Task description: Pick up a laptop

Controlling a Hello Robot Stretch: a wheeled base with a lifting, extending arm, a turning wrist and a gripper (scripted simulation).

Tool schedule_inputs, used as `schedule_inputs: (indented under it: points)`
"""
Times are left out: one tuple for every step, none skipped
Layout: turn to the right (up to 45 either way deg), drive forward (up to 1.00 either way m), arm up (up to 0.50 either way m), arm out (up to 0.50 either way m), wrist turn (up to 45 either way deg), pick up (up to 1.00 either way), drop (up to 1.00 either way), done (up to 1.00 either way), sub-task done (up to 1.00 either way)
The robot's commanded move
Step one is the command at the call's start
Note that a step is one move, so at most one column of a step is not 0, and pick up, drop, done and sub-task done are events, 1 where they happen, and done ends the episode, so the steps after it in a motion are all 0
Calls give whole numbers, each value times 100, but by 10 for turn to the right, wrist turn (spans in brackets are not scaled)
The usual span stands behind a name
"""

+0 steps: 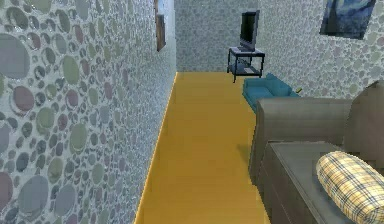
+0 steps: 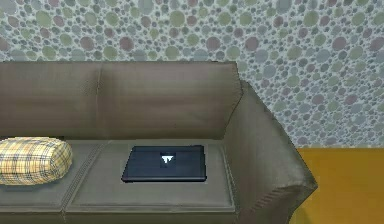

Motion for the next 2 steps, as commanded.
schedule_inputs:
  points:
    - [0, 0, 0, 46, 0, 0, 0, 0, 0]
    - [0, 0, 0, 0, 450, 0, 0, 0, 0]
